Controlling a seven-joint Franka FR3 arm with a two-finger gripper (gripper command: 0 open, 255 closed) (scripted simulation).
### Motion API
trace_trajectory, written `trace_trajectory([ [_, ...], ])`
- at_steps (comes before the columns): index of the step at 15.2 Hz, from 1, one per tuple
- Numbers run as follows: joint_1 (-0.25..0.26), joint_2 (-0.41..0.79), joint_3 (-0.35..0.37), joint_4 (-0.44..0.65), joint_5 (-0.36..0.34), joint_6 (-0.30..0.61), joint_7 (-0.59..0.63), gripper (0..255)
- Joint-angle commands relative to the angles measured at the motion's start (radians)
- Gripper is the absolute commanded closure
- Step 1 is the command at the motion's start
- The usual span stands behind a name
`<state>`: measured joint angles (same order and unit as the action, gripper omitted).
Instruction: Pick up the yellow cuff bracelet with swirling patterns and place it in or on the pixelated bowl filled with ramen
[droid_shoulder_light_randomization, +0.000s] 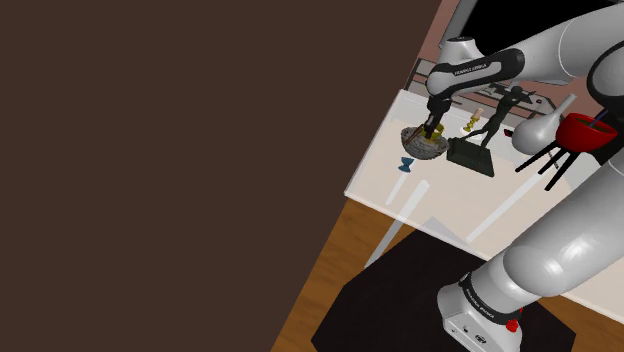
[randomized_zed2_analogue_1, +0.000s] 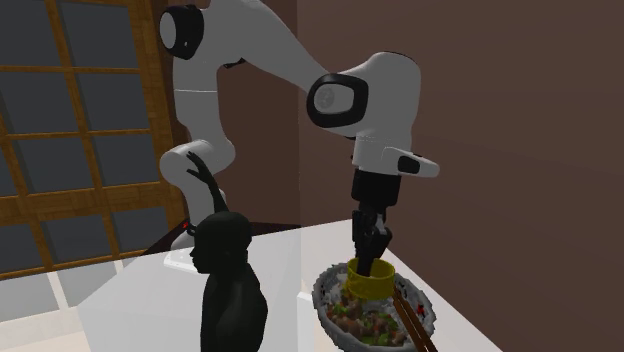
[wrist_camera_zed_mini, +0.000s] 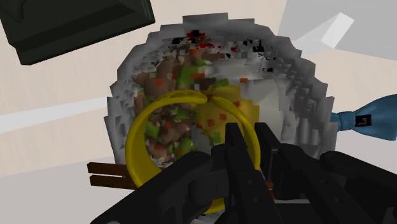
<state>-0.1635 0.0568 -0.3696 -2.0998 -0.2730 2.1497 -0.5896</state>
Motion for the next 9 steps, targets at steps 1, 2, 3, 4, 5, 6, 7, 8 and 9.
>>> trace_trajectory([
  [1,0.000,0.000,0.000,0.000,0.000,0.000,0.000,0],
  [2,0.000,0.000,0.000,0.000,0.000,0.000,0.000,0],
  [3,0.000,0.000,0.000,0.000,0.000,0.000,0.000,0],
  [4,0.000,0.000,0.000,0.000,0.000,0.000,0.000,0],
  [5,0.000,0.000,0.000,0.000,0.000,0.000,0.000,0],
  [6,0.000,0.000,0.000,0.000,0.000,0.000,0.000,0],
  [7,0.005,-0.015,0.004,0.017,-0.001,-0.033,0.001,0],
  [8,0.010,-0.029,0.008,0.036,-0.002,-0.065,0.003,0],
  [9,0.014,-0.041,0.012,0.055,-0.002,-0.098,0.003,0],
])
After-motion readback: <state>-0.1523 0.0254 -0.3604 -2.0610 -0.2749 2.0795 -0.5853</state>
